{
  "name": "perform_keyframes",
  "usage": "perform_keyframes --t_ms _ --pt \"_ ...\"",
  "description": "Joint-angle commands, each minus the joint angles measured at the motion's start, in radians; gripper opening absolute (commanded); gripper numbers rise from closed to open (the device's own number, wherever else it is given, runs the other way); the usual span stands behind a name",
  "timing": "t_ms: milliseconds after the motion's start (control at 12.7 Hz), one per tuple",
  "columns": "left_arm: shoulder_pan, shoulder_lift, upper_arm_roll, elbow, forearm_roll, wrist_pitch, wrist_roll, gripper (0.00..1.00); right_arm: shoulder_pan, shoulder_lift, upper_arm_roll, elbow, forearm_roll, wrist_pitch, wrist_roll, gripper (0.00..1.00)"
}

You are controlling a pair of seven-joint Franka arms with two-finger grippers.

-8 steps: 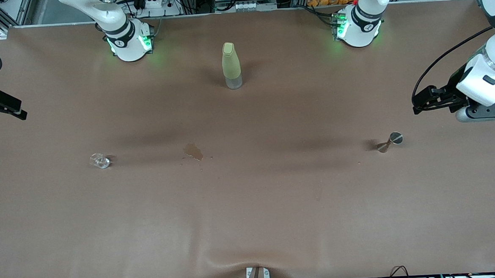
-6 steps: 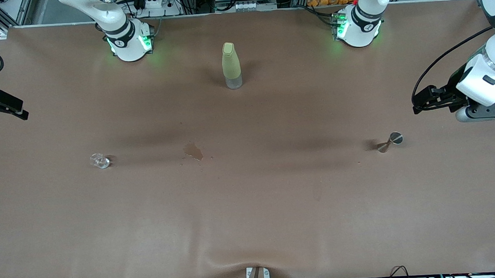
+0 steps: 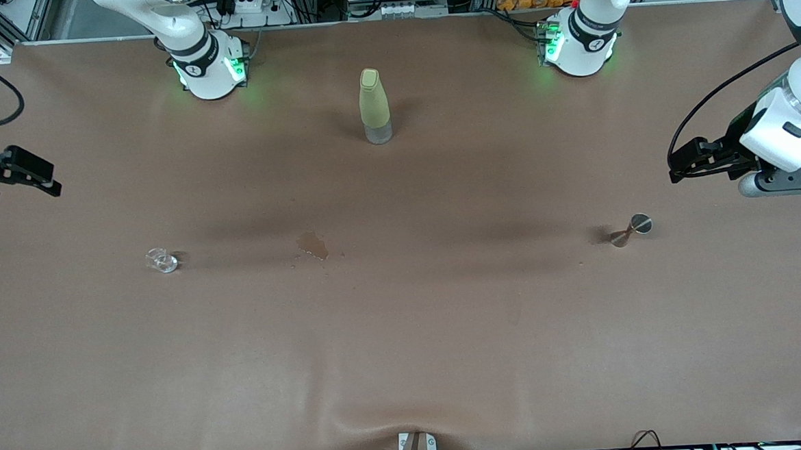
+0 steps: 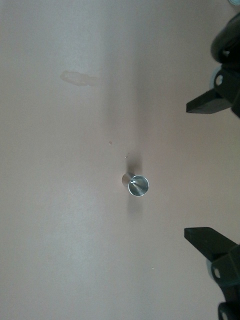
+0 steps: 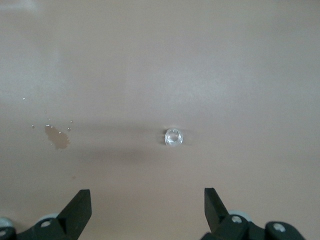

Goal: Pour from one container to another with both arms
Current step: 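Move the right gripper toward the clear glass beaker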

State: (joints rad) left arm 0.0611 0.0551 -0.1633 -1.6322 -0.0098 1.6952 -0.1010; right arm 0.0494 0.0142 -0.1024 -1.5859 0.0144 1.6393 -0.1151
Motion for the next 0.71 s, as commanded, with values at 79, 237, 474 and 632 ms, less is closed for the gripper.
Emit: perform_keyframes --t_ms 79,237,474,632 --pt "0.006 -0.009 -0.005 0.006 0.010 -0.017 0.000 1.00 -0.009 -0.004 -0.003 -0.046 0.001 0.040 -0.055 1.00" --pt "0.006 -0.009 -0.005 0.006 0.010 -0.017 0.001 1.00 -0.026 -0.007 -0.005 -0.098 0.004 0.101 -0.168 1.00" --pt "0.006 -0.009 -0.005 0.006 0.010 -0.017 0.001 1.00 -0.081 -0.002 -0.005 -0.135 0.054 0.181 -0.376 1.00" --pt "0.006 -0.009 -0.005 0.006 0.010 -0.017 0.001 1.00 -0.120 0.025 -0.008 -0.135 0.131 0.200 -0.509 1.00"
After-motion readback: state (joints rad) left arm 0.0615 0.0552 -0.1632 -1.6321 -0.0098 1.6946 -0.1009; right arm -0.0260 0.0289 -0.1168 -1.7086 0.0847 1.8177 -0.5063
